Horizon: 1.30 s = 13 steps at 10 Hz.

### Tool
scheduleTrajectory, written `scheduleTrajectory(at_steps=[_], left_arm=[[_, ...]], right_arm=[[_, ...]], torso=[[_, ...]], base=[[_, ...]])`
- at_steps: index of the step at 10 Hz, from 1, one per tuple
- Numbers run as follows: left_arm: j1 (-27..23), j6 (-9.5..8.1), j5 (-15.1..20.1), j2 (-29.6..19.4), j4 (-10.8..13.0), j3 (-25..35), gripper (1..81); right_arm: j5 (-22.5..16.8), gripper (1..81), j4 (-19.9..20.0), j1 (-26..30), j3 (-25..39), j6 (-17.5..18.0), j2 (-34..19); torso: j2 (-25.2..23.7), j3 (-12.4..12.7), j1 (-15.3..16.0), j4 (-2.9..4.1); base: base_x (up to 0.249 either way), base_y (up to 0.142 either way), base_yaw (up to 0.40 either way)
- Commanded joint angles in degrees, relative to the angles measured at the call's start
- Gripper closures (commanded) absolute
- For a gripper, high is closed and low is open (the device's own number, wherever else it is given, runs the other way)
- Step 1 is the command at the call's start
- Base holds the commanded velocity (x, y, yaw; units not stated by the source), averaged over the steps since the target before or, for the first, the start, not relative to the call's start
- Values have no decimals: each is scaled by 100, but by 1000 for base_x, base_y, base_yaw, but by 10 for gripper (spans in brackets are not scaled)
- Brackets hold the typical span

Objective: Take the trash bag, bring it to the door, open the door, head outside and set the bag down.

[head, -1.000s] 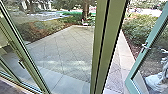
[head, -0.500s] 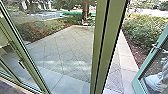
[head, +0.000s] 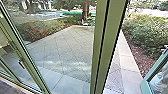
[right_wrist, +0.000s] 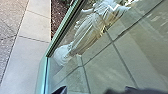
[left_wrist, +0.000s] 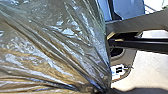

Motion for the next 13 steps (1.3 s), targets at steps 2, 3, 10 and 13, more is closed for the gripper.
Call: scheduleTrajectory(at_steps=[2, 3, 10, 13], left_arm=[[-38, 40, 435, 50, 19, 28, 811], [-38, 48, 426, 60, 19, 28, 811], [-38, 66, 417, 112, 28, 28, 811], [-64, 74, 408, 104, 29, 28, 811]], right_arm=[[-832, 10, 4034, 152, 1907, -971, -623], [-781, 10, 4405, -233, 2109, -980, -623], [2477, 10, 4644, -3883, 3227, -954, -149], [3604, 10, 4547, -5008, 3034, -980, 378]], torso=[[0, 0, 0, 0], [0, 0, 0, 0], [0, 0, 0, -2], [0, 0, 0, 0]], base=[[0, 0, 0], [0, 0, 0], [0, 0, 0], [0, 0, 0]])
